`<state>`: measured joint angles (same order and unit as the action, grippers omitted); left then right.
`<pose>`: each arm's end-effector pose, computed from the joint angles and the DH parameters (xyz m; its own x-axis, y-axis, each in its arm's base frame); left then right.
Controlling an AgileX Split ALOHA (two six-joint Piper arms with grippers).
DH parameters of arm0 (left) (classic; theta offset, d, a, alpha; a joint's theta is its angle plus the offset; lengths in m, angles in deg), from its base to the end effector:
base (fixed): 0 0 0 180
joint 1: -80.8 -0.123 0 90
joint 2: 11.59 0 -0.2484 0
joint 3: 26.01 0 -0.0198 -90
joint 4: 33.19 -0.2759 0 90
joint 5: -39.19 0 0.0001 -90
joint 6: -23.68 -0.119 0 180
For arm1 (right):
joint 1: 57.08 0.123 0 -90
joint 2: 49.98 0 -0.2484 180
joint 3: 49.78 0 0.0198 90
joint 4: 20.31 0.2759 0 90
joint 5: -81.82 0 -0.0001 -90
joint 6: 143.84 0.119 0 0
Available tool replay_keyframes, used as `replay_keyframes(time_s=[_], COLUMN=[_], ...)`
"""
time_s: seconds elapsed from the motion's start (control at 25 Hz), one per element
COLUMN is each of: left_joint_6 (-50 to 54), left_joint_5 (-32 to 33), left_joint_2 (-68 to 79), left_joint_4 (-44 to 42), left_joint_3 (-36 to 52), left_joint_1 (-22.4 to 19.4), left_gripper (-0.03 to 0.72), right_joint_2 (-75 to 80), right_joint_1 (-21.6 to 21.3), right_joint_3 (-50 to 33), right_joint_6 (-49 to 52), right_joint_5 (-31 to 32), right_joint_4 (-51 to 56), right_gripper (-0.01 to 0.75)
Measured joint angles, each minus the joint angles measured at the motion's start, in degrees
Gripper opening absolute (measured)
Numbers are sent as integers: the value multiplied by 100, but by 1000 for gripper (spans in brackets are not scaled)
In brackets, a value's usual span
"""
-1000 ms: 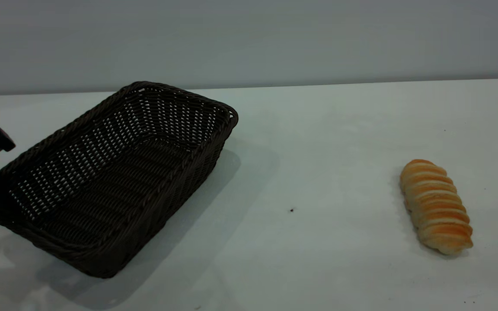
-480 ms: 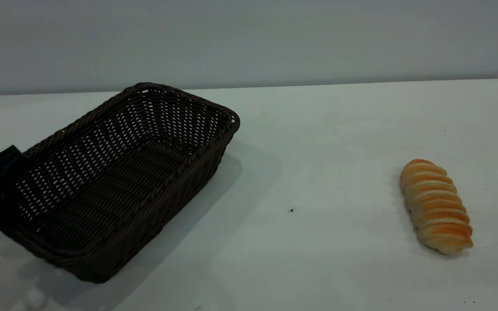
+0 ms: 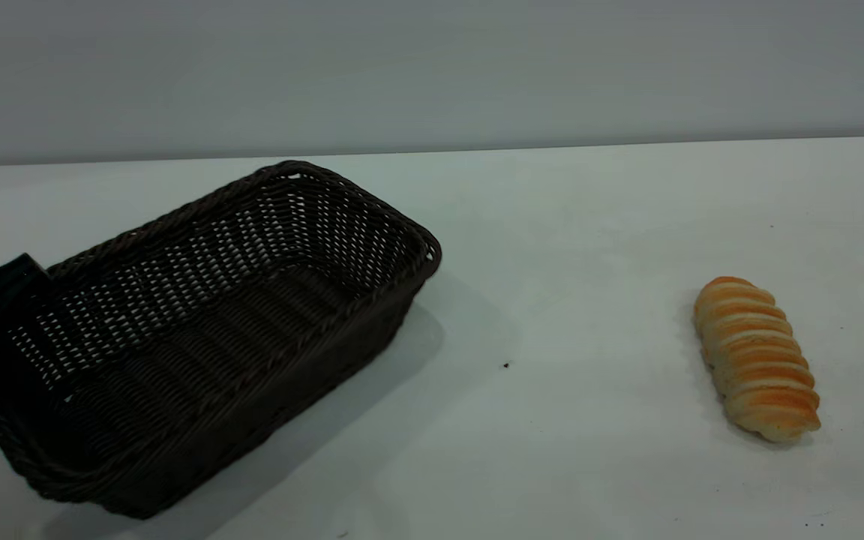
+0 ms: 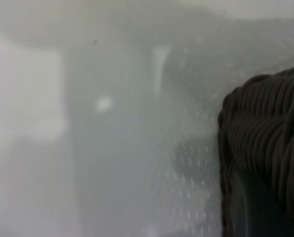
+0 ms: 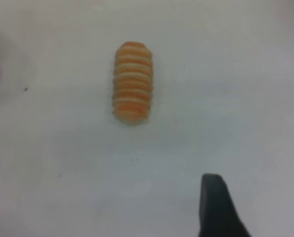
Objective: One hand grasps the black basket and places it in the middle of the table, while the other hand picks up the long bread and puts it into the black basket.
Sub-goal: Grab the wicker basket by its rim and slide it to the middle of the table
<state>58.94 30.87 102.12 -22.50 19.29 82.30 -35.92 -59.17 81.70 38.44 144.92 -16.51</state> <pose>0.2751 -0.0040 -0.0040 -0.6175 -0.7012 -0.3563 -0.6171 0.7128 -0.3333 0.0915 0.0037 0.2587 -0.5815 0.0909 -0.8084 0.0290 0.9954 0.0911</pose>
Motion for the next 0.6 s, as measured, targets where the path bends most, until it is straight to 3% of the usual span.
replay_keyframes(time_s=[0.28,0.6], left_joint_6=[16,22], left_joint_5=[270,1727], left_joint_2=[-258,-342], left_joint_4=[-1743,-3020], left_joint_3=[-66,-1227], left_joint_1=[2,633], left_gripper=[144,144], right_joint_2=[0,0], right_joint_1=[0,0], right_joint_3=[0,-5], right_joint_6=[0,0], right_joint_5=[5,10], right_joint_4=[0,2], right_gripper=[396,396])
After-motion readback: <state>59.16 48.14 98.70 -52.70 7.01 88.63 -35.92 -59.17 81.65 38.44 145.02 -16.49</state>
